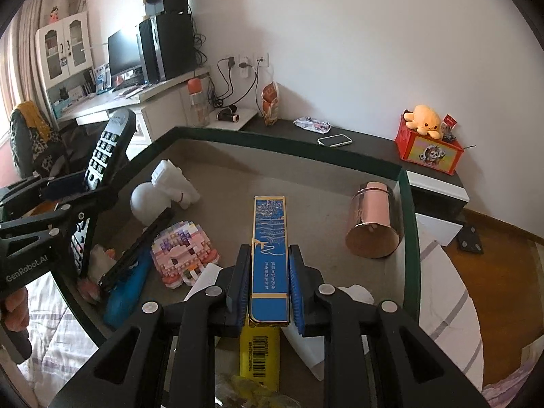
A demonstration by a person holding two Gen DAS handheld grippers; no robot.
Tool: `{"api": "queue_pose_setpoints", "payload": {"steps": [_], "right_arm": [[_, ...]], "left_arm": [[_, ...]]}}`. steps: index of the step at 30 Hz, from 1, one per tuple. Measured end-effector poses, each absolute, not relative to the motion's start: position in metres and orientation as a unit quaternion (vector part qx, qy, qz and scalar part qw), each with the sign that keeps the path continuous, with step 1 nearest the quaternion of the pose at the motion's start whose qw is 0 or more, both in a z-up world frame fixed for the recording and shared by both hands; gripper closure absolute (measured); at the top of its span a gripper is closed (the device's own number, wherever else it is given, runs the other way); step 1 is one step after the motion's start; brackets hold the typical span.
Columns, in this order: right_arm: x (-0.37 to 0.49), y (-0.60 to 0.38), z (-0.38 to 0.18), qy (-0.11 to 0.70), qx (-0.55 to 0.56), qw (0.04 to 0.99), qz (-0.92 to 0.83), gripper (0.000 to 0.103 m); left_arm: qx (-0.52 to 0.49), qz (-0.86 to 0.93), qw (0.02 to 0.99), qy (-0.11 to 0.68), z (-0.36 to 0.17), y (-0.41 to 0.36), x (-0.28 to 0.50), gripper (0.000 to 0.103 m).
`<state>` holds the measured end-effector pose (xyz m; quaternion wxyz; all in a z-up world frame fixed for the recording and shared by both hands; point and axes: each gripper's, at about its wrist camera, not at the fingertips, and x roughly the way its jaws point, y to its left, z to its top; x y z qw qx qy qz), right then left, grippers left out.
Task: Organize rigid objects
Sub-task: 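Lower both items into the pink box and open both tools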
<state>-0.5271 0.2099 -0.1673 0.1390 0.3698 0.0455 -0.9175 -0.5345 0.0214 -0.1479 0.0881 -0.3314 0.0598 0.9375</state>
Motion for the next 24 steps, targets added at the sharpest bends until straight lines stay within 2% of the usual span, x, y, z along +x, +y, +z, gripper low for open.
{"api": "queue_pose_setpoints", "payload": {"steps": [12,13,15,20,21,24], "right_arm": [[-0.524,0.209,-0.169,0.048,0.364,0.145,-0.919,0.082],[-0.524,0.209,-0.169,0.048,0.364,0.145,-0.919,0.082],[-0.523,0.208,-0.169,0.050,0.364,0.150,-0.918,0.082],[-0.524,0.208,-0.171,0.050,0.368,0.149,-0.916,0.082],[-0.524,0.208,-0.171,0.048,0.369,0.151,-0.916,0.082],[-0.521,0.205,-0.168,0.047,0.364,0.153,-0.918,0.082]], "left_arm": [[-0.308,0.947,0.074,0.049,-0.138,0.012,-0.524,0.055],[-0.310,0.947,0.070,0.046,-0.139,0.008,-0.525,0.054],[-0.322,0.943,0.072,0.044,-0.143,0.006,-0.527,0.038],[-0.353,0.930,0.075,0.078,-0.159,0.021,-0.533,0.036],[-0.357,0.927,0.079,0.084,-0.162,0.025,-0.533,0.031],[-0.350,0.928,0.070,0.105,-0.162,0.034,-0.530,0.031]]}}
